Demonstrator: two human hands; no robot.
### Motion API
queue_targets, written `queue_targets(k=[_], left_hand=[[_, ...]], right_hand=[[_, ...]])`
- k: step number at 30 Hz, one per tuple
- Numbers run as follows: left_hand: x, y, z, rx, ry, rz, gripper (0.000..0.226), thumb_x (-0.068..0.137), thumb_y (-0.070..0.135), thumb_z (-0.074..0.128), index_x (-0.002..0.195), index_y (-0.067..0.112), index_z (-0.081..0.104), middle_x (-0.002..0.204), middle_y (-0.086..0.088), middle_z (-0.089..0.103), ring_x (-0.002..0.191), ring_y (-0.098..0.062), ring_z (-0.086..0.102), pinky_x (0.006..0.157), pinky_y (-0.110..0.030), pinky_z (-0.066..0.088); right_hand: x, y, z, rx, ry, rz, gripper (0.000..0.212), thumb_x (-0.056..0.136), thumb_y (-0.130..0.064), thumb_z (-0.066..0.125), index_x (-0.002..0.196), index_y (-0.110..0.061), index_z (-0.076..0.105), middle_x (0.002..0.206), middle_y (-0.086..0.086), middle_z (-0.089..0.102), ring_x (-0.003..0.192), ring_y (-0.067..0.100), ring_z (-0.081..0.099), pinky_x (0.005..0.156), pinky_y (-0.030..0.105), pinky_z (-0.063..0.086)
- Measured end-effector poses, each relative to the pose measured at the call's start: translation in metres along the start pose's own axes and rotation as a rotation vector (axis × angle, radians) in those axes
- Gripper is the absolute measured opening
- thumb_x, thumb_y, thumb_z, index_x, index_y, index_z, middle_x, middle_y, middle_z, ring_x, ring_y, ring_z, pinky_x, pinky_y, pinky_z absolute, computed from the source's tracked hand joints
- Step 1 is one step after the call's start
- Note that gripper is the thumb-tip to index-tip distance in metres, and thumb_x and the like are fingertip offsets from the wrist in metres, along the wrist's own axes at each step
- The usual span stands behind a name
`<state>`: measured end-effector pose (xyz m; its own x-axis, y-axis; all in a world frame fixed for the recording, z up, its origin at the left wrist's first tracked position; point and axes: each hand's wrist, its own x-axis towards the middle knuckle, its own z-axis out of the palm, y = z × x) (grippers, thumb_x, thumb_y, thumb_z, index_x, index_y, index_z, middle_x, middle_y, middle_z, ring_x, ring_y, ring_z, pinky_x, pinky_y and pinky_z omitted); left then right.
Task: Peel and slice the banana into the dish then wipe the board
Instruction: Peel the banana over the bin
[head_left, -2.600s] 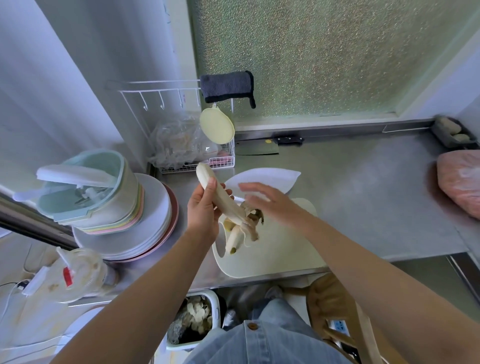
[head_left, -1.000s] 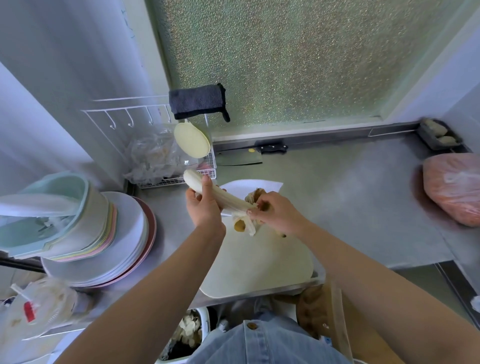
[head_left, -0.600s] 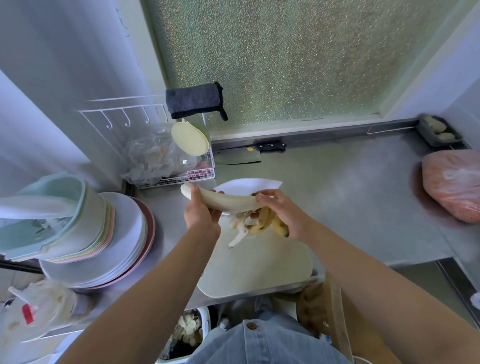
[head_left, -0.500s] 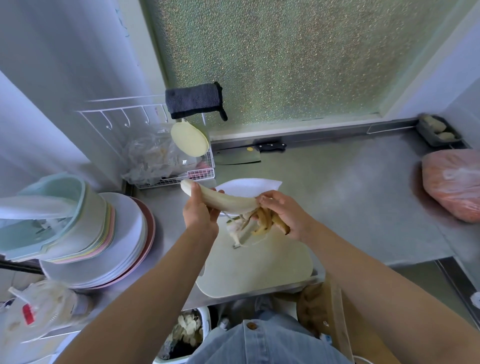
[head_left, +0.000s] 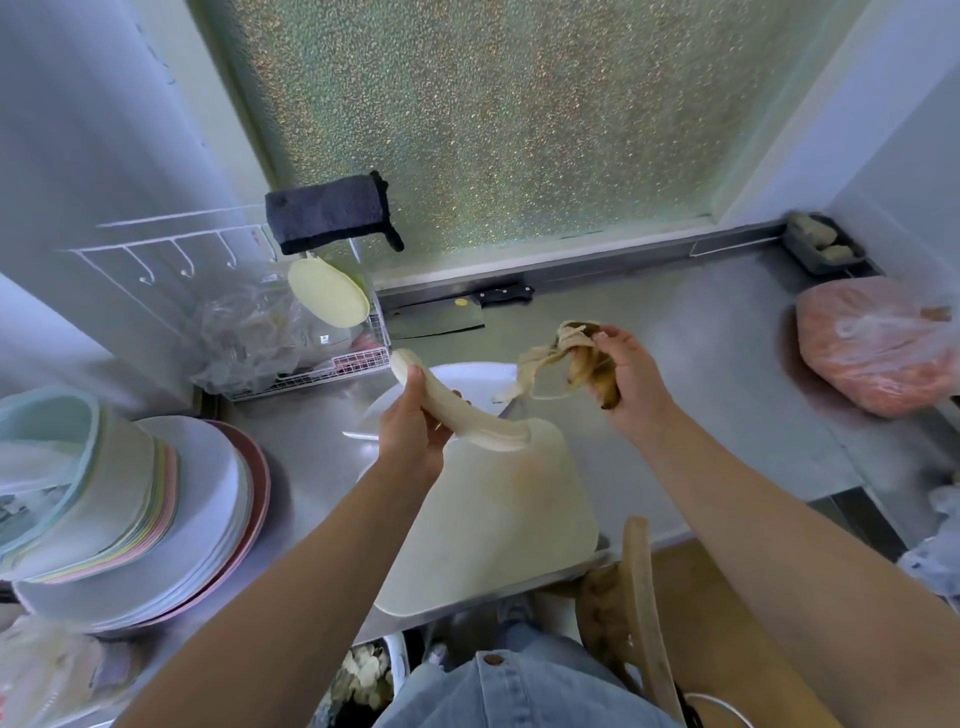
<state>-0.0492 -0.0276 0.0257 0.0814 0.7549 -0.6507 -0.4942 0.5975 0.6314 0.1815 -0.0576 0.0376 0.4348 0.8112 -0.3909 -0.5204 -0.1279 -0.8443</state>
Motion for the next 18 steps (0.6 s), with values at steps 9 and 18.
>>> queue_targets(k=[9,18], left_hand=[[0.016,-0.021,0.027,0.007,-0.086,-0.091,0.035,0.099,0.032,0.05,0.112,0.0,0.053,0.096,-0.016,0.059,0.087,-0.031,0.064,0.078,-0.047,0.054],[0.02,-0.027,0.03,0.066,-0.171,-0.195,0.046,0.1,0.041,0.043,0.124,0.003,0.054,0.107,-0.012,0.066,0.109,-0.028,0.06,0.098,-0.05,0.047]], right_hand=[[0.017,0.022,-0.066,-0.04,0.284,0.044,0.02,0.096,0.0,0.041,0.093,-0.017,0.052,0.086,0.012,0.06,0.068,0.022,0.059,0.063,0.035,0.043],[0.011,0.026,-0.044,-1.318,0.258,0.165,0.049,0.088,-0.042,0.052,0.134,-0.026,0.044,0.132,0.011,0.04,0.118,0.031,0.047,0.098,0.039,0.039]])
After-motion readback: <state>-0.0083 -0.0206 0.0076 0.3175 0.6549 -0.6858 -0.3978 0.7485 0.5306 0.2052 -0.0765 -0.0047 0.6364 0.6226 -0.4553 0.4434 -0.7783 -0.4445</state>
